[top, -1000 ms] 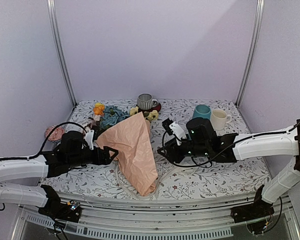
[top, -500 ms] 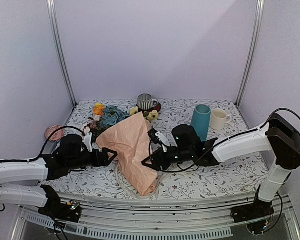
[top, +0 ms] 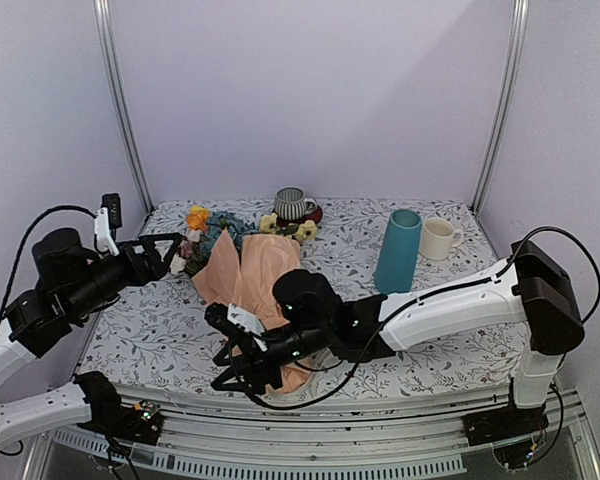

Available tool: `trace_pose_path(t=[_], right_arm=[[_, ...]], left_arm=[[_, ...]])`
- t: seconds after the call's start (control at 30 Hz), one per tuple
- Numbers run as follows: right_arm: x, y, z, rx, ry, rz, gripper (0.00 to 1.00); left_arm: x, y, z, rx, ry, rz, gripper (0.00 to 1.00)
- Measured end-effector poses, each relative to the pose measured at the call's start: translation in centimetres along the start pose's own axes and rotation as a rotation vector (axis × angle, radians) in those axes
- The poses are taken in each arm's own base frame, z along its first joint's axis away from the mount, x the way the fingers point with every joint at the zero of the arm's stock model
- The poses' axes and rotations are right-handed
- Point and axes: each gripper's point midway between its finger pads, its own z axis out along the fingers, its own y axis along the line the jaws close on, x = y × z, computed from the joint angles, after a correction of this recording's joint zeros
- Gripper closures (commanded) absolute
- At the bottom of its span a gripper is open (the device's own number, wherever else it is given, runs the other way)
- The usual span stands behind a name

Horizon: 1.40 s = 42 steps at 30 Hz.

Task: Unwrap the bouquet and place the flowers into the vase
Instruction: Unfold the folded wrapping paper from the folded wrapping paper.

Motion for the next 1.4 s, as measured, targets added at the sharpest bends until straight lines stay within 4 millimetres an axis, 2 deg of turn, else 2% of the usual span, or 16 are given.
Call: trace_pose_path(t=[0.1, 0.23, 0.33, 0.47, 0.6, 0.67, 0.83, 1.03, 1.17, 1.23, 1.4], right_arm=[[0.3, 0.4, 0.2, 0.0, 0.015, -0.037, 0.44], [1.3, -1.4, -0.7, 0.107, 0.034, -0.044, 0.43], [1.7, -2.6, -2.6, 0.224, 0.025, -0.049, 0.42], [0.5, -3.9, -6.0, 0.393, -0.046, -0.071, 0.41], [-1.4, -5.5, -9.2, 0.574, -0.138, -0.076, 0.42], [-1.7, -6.9, -10.5, 0.681, -0.171, -0.06, 0.44], [-0.4, -10.1, -13.7, 0.929, -0.202, 0.017, 0.47], [0.9, -12.0, -16.2, 1.085, -0.235, 0.104, 0.52], [1.5, -13.1, -16.8, 1.106, -0.257, 0.167, 0.56], [2.3, -13.8, -16.4, 1.1, -0.244, 0.191, 0.57], [5.1, -15.5, -12.7, 1.048, -0.122, 0.217, 0.64]], left_arm=[[-1.2, -0.4, -0.8, 0.004, -0.024, 0.019, 0.06], [-0.2, 0.0, -0.2, -0.019, 0.026, 0.042, 0.06], [1.4, 0.5, 0.7, -0.041, 0.09, 0.054, 0.06], [2.9, 1.1, 1.5, -0.067, 0.152, 0.065, 0.06], [3.0, 1.3, 1.4, -0.072, 0.159, 0.067, 0.05], [2.7, 1.2, 1.1, -0.067, 0.145, 0.067, 0.06], [2.1, 1.1, 0.6, -0.064, 0.118, 0.067, 0.06], [2.0, 1.2, 0.5, -0.068, 0.114, 0.068, 0.06], [2.0, 1.2, 0.6, -0.069, 0.115, 0.068, 0.06], [2.0, 1.2, 0.6, -0.069, 0.115, 0.069, 0.06], [2.0, 1.2, 0.6, -0.069, 0.116, 0.069, 0.05]])
